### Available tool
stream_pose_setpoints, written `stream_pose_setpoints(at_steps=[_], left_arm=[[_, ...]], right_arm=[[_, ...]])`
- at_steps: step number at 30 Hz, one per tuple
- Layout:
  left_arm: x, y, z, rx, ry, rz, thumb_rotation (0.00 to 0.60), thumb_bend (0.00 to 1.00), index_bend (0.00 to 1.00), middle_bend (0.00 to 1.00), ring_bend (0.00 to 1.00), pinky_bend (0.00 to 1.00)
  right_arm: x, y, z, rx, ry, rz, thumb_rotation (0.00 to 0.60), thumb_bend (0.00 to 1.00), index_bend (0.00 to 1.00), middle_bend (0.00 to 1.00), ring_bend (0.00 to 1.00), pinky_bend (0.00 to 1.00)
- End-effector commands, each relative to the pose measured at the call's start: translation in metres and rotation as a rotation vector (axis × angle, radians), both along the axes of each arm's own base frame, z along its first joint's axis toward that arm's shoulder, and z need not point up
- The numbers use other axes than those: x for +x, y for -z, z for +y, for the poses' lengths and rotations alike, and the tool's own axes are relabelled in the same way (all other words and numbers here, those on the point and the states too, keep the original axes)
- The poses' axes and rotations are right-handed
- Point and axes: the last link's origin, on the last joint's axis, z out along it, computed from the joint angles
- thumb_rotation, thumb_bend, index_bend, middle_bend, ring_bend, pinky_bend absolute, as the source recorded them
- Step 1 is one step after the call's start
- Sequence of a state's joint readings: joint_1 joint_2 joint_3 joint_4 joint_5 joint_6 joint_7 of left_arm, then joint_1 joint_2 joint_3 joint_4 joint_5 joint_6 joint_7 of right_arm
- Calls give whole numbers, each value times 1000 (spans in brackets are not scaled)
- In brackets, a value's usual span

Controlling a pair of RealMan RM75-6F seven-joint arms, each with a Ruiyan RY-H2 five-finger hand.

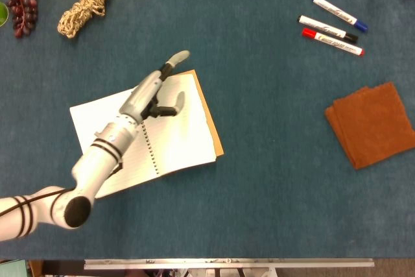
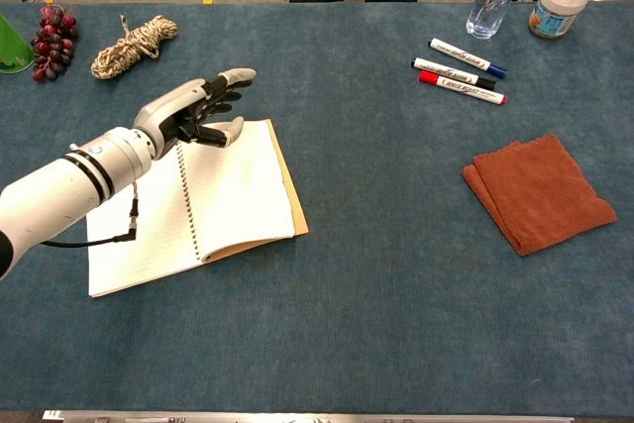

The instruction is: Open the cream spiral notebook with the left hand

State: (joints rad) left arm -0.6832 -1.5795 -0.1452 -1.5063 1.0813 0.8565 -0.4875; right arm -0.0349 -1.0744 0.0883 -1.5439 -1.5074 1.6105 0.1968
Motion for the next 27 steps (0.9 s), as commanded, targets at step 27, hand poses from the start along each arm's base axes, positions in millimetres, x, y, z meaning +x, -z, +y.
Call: stream_pose_setpoints(at_steps=[27], left_arm=[[-37,-17,-59,227,811,581,600,279,0,0,0,0]], right_arm=[[1,0,0,5,-5,2,600,232,310,268,184,292]])
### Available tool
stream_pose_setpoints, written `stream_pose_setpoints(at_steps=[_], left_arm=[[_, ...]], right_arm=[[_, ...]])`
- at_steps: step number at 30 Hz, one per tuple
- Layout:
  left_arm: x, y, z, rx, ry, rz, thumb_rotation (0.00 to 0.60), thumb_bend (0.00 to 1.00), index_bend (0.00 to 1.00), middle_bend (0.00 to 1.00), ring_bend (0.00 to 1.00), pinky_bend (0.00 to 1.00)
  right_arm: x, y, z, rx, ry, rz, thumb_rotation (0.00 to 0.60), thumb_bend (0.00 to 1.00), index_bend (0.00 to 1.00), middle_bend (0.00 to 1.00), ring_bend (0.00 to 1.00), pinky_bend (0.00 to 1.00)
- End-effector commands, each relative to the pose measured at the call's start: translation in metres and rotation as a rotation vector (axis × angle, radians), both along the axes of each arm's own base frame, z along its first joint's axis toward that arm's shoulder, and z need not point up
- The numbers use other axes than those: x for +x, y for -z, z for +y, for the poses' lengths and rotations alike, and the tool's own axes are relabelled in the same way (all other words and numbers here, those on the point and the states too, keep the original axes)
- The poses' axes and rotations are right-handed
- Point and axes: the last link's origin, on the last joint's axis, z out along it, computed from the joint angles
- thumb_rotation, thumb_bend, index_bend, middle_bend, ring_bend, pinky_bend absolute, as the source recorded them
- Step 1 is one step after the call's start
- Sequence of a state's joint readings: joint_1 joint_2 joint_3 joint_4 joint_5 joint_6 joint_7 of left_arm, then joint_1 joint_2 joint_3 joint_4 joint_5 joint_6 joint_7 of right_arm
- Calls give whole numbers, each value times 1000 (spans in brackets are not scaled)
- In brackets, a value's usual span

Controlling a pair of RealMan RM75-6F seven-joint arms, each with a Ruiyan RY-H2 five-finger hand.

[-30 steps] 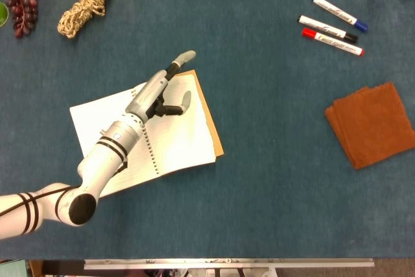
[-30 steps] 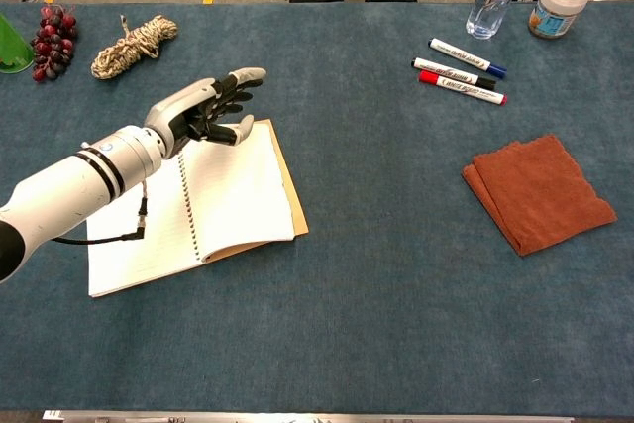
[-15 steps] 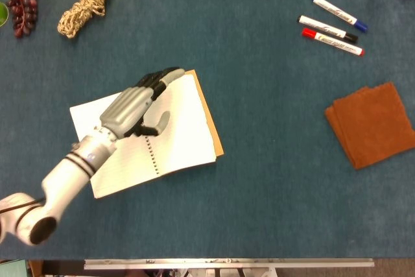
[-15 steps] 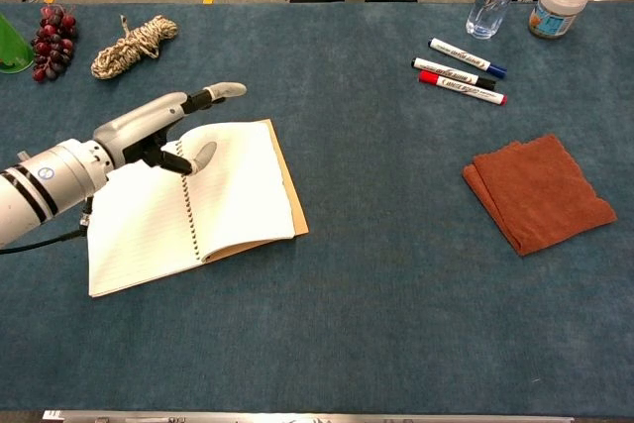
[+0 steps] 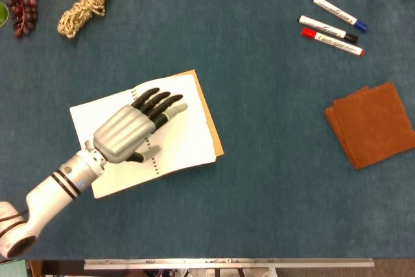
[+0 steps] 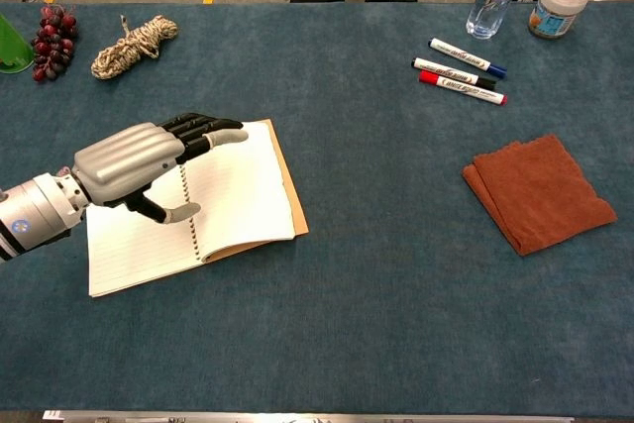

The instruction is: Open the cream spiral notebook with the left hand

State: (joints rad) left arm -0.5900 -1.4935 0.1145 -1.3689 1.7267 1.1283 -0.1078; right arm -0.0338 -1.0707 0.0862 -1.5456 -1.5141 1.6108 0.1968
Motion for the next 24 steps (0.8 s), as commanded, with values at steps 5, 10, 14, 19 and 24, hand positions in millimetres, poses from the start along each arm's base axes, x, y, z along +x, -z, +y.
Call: stream_pose_setpoints(at_steps=[5,10,14,19,24], left_arm=[[10,25,0,3,112,57,600,274,0,0,0,0],[9,39,-2,-1,143,94,600,274,0,0,0,0],[8,46,-2,-5,146,104,600,273,0,0,0,0],[8,50,-1,1,133,112,600,273,0,0,0,0],[-1,49,0,17,93,143,600,272,0,0,0,0]], right_arm=[[-2,-1,3,-6,6,-1,600,232,310,268,184,292],[-3,-3,5,-11,11,2,600,232,310,268,184,292],[-3,-4,6,-12,12,2,600,232,310,268,184,292],[-3,-4,7,-13,12,-1,600,232,311,268,184,292],[-4,-3,7,-11,9,-5,600,232,310,268,184,292]])
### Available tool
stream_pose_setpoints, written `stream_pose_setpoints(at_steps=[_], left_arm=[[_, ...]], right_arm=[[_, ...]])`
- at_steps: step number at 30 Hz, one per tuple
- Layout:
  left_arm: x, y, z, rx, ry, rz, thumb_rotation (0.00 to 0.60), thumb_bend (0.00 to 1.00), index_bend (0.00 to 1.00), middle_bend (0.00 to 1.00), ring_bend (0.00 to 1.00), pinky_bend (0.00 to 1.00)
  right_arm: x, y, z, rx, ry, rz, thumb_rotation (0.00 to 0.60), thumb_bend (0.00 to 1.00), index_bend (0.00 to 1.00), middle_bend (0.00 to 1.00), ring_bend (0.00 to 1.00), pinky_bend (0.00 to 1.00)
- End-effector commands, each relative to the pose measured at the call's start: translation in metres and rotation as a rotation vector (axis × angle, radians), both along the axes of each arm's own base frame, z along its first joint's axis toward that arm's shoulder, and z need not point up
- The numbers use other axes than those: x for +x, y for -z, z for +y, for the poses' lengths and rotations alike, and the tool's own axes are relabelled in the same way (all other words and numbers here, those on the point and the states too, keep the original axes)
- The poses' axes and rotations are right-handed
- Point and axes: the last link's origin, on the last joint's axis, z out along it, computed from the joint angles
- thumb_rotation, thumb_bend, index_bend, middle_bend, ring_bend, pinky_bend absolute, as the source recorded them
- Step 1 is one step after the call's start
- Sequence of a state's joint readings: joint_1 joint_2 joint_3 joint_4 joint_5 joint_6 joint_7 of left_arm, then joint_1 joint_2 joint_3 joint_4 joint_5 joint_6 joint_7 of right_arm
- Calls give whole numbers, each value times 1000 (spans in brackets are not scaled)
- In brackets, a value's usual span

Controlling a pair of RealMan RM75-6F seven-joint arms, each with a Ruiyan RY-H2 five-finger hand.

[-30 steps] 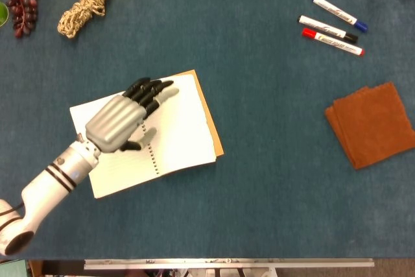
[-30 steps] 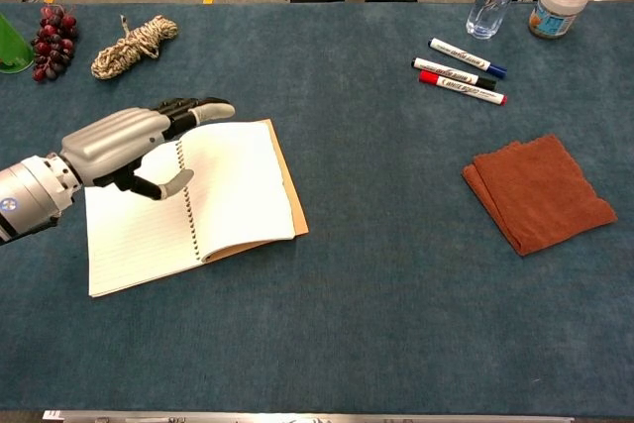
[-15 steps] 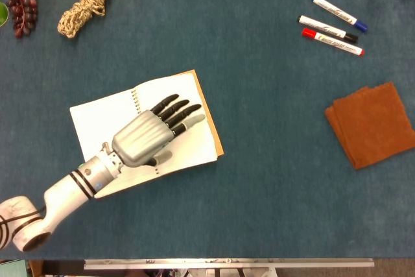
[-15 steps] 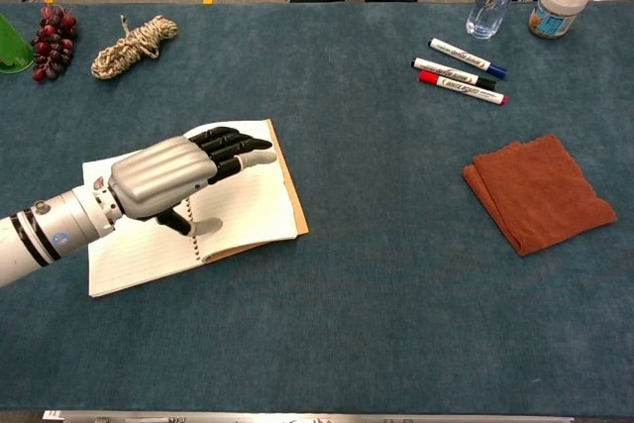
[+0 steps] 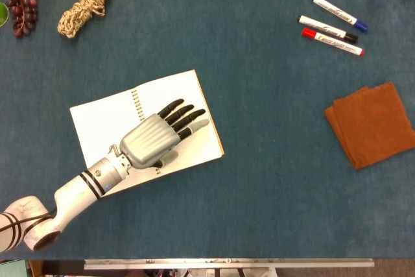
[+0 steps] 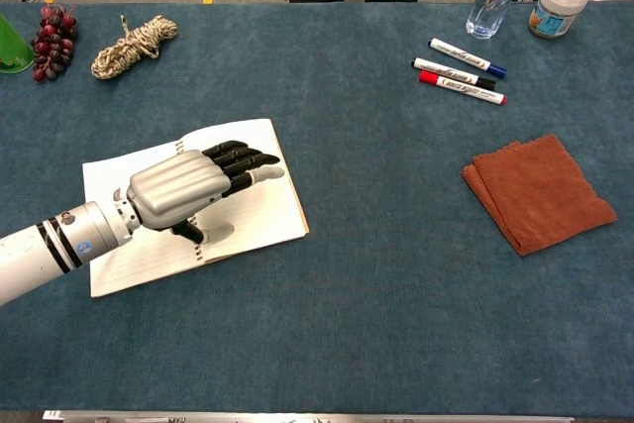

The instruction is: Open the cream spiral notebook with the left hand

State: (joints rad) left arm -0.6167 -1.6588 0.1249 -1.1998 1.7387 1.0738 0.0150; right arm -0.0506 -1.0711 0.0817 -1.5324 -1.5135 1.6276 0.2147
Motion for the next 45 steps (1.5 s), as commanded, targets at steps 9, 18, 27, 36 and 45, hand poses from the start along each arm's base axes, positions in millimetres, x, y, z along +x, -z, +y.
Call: stream_pose_setpoints(at_steps=[9,18,27,36,45], left_arm=[[-15,-37,-2,70,-98,-41,600,272,0,0,0,0],[-30,-105,-3,233,-245,-146,600,272,0,0,0,0],[-68,-153,-25,387,-476,-106,600,272,0,0,0,0],[-92,-176,-60,513,-619,-115,600,272,0,0,0,0],[-102,-193,-84,620,-668,-147,600,272,0,0,0,0]], right_arm=[[1,0,-1,0,-15,-5,600,232,310,268,184,292],[0,2,-2,15,16,49,600,232,310,268,184,292],[4,7,-6,7,44,163,600,232,310,268,184,292],[5,10,-5,6,73,177,600,233,310,268,184,292],[6,15,-8,46,77,152,600,233,310,268,184,292]])
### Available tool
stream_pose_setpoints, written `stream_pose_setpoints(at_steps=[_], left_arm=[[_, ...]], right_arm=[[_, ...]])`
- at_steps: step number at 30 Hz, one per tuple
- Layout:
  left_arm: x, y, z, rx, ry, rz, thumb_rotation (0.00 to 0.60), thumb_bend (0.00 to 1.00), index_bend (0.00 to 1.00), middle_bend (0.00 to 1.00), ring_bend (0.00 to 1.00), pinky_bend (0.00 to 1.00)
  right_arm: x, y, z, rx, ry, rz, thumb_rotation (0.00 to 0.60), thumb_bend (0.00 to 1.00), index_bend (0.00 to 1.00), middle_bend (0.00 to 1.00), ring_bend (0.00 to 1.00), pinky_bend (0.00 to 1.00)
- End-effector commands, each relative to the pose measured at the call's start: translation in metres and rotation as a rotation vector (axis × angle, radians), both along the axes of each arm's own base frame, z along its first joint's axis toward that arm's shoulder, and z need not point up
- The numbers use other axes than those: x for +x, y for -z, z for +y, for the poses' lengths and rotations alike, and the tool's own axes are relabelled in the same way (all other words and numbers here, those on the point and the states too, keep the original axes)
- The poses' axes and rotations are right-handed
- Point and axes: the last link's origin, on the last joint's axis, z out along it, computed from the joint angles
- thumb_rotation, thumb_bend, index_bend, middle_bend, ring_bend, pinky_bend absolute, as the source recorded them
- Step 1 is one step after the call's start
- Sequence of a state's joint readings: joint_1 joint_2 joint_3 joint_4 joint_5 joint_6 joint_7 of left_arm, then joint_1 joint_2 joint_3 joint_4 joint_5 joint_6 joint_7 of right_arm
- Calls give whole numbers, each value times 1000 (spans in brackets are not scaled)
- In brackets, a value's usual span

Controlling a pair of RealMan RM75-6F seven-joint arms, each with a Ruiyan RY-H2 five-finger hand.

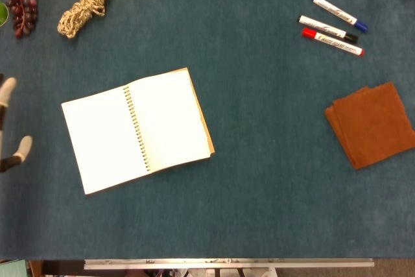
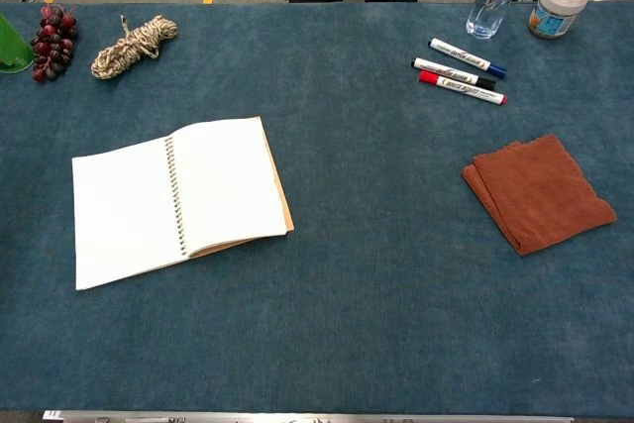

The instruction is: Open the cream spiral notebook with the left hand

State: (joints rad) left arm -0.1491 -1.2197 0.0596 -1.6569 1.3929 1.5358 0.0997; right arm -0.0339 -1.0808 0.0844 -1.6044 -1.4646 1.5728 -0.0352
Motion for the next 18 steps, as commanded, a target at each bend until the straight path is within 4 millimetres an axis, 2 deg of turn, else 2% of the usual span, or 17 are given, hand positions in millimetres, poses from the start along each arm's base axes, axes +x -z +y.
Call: stream_pose_setpoints(at_steps=[1,7,18], left_arm=[[-3,-5,-8,32,-17,-5,600,272,0,0,0,0],[-8,-9,-17,62,-36,-11,600,272,0,0,0,0],[-10,-14,-25,82,-44,-15,600,272,0,0,0,0]], right_arm=[[1,2,-3,16,-6,-7,600,233,310,268,184,292],[8,13,-11,102,-34,-29,600,233,310,268,184,292],[18,24,-22,155,-84,-44,600,233,310,268,184,292]])
